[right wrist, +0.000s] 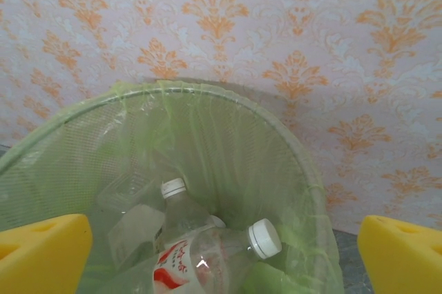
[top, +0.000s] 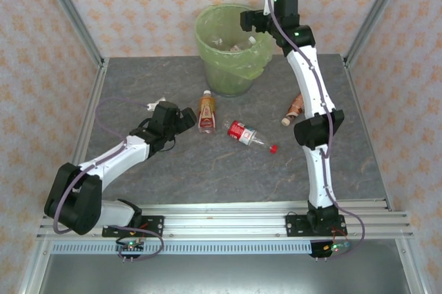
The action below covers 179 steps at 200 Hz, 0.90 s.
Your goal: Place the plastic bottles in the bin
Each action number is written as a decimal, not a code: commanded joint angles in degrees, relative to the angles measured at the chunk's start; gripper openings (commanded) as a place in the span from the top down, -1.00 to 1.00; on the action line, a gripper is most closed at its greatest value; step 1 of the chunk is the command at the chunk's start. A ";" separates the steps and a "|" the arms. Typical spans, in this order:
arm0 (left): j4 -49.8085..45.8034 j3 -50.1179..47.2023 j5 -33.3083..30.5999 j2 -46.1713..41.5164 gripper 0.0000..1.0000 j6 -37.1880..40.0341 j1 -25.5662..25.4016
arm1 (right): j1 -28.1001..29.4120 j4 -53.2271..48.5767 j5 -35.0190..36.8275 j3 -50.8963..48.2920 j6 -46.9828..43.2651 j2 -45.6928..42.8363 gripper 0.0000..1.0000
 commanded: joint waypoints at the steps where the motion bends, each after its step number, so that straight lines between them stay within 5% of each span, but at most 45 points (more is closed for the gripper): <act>1: 1.02 2.62 2.46 1.65 -1.00 2.77 -0.90 | 0.24 0.00 -0.69 -4.56 -1.62 -6.38 -0.98; 35: -0.65 5.04 2.16 4.09 -1.00 5.10 -2.58 | 0.25 1.46 0.48 -12.81 -0.85 -12.12 -0.98; 77: -1.51 6.30 1.90 6.15 -1.00 6.81 -3.31 | 0.21 16.81 -1.00 -42.09 -5.23 -30.19 -0.98; 130: -0.95 7.72 3.08 9.24 -1.00 6.62 -4.02 | 0.25 16.60 4.61 -55.11 -3.01 -40.78 -0.98; 179: -5.51 12.15 0.50 11.96 -1.00 8.45 -6.40 | 0.25 35.80 5.95 -82.65 2.95 -53.62 -0.98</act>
